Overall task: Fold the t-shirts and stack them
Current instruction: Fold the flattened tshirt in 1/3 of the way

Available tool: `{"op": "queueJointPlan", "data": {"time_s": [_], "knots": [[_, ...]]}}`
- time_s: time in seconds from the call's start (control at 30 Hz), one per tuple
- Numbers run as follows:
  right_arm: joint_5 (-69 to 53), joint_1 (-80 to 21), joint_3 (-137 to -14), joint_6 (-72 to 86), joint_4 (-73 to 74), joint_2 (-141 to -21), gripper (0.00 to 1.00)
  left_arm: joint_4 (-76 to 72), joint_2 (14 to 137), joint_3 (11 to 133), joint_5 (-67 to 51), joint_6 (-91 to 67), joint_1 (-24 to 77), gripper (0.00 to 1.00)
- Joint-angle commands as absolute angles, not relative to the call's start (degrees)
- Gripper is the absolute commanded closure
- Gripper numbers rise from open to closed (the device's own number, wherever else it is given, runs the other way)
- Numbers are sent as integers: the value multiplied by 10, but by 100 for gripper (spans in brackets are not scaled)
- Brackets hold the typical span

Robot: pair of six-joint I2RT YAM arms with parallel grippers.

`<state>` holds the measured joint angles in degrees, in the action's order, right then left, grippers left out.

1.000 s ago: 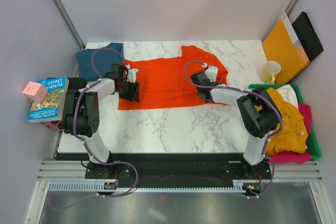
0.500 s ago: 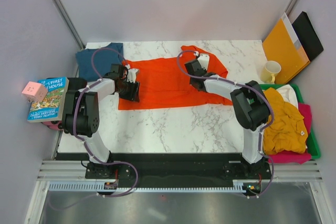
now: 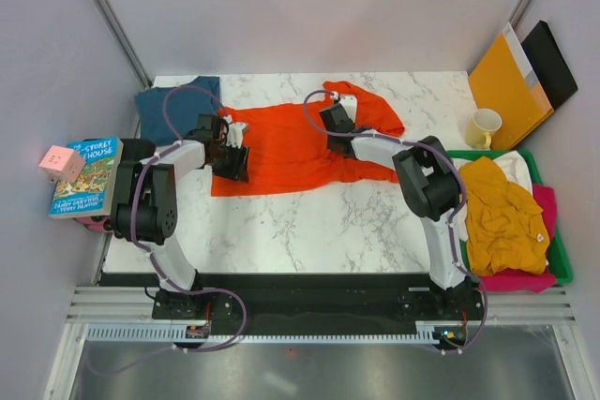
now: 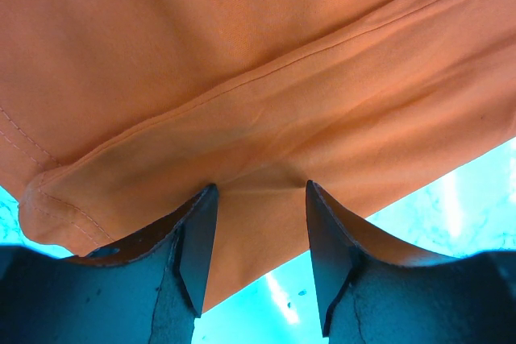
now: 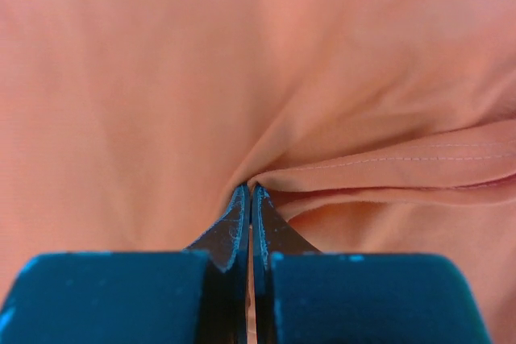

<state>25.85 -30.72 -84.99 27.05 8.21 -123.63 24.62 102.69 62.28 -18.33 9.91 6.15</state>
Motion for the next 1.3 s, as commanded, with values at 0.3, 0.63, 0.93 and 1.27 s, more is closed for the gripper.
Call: {"op": "queueJointPlan", "data": {"time_s": [0.3, 0.63, 0.93, 1.27], "knots": [[283, -320, -827, 263, 52, -1192, 12, 247, 1048, 593, -168, 98, 62, 43], [402, -320, -728, 279, 92, -999, 2, 255, 1012, 595, -181, 103, 62, 38], [391, -308, -621, 366, 177, -961, 46, 272, 983, 584, -168, 106, 62, 41], [388, -294, -598, 438, 172, -1025, 66, 273, 964, 559, -160, 99, 62, 42]]}}
